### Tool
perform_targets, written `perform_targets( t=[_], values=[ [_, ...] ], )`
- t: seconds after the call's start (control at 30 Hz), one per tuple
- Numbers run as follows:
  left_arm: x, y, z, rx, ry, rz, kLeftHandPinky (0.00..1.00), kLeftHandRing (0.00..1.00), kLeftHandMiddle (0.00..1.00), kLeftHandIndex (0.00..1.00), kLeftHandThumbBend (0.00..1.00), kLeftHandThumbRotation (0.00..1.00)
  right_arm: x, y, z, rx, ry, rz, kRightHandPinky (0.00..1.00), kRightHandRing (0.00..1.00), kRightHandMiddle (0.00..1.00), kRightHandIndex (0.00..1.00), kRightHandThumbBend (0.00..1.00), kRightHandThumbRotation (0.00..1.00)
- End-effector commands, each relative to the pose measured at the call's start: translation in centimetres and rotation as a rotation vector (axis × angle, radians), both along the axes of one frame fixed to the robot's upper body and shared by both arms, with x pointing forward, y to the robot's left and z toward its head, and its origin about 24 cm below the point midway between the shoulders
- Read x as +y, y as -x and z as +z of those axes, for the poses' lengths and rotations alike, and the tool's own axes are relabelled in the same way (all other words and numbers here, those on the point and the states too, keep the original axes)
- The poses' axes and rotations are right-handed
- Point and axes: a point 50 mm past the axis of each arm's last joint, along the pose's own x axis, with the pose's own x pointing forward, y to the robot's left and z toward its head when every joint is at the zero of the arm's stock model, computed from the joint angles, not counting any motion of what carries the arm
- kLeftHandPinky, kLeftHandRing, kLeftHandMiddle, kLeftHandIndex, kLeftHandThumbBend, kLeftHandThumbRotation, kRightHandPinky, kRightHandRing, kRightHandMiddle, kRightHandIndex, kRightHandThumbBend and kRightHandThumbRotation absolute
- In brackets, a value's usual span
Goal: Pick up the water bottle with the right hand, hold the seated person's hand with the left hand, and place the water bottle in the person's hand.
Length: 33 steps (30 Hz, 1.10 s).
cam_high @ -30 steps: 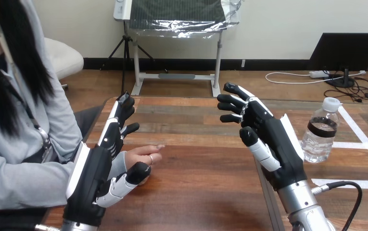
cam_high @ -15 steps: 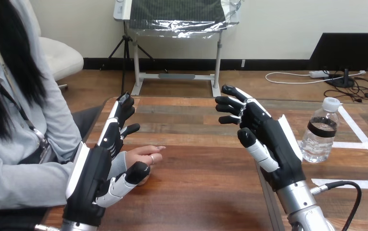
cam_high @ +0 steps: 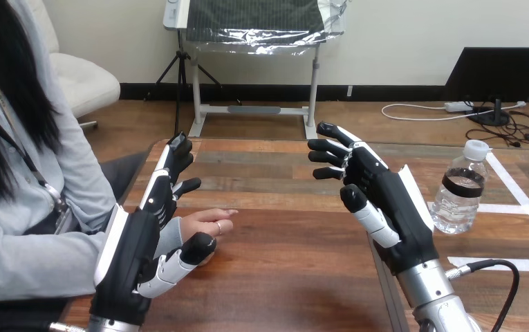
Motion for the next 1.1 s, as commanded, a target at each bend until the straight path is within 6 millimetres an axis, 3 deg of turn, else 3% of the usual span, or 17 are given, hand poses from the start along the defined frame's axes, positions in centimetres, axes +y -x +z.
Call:
perform_targets(
  t=[0.0,0.5,1.07],
  values=[
    [0.2,-1.1,1.7,-0.086,-0.002,-0.001,0.85,0.95,0.99,0.98,1.0,0.84,0.5,-1.8,2.4,-0.096,0.002,0.015,0.72,0.8,0.82,0.86,1.0,0.83],
    [0.3,-1.3,1.8,-0.085,-0.009,0.005,0.85,0.95,0.99,0.97,1.0,0.85,-0.7,-3.5,4.6,-0.148,0.004,-0.022,0.76,0.82,0.83,0.87,1.0,0.78],
    [0.2,-1.2,1.8,-0.089,-0.012,0.01,0.85,0.96,1.0,0.98,1.0,0.87,-3.3,-5.6,8.2,-0.238,0.025,-0.133,0.66,0.77,0.8,0.84,1.0,0.76]
  ],
)
